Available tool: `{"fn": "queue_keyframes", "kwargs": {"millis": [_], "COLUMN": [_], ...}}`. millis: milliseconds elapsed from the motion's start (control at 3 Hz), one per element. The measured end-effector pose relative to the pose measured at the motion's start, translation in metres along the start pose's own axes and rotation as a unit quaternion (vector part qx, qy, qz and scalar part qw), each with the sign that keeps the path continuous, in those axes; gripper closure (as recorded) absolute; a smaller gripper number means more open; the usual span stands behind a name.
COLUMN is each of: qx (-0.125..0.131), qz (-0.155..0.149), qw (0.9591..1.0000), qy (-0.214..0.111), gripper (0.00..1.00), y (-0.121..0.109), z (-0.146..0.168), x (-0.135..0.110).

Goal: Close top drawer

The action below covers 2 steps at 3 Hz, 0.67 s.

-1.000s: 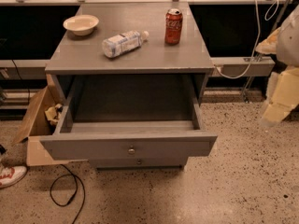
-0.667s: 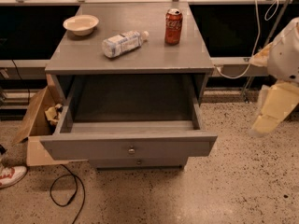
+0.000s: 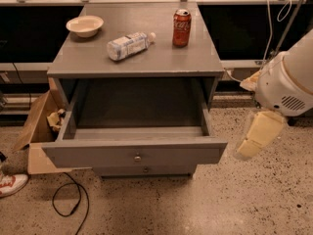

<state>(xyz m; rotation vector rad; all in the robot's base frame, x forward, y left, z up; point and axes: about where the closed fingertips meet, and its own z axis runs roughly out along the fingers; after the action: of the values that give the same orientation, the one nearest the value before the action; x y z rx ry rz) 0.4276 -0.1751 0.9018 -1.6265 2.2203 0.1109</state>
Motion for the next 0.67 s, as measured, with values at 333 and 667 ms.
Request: {"fn": "queue_keyframes", "kwargs": {"millis": [333, 667], "qx": [0.006, 0.011], "qz": [-0.019, -0.033], "qw": [0.9998, 0.9992], "qy": [-0.003, -0.019], "gripper": [0.0, 0.0], "y": [0.01, 0.019], "z": [0.045, 0.094], "x": [0.013, 0.026]}}
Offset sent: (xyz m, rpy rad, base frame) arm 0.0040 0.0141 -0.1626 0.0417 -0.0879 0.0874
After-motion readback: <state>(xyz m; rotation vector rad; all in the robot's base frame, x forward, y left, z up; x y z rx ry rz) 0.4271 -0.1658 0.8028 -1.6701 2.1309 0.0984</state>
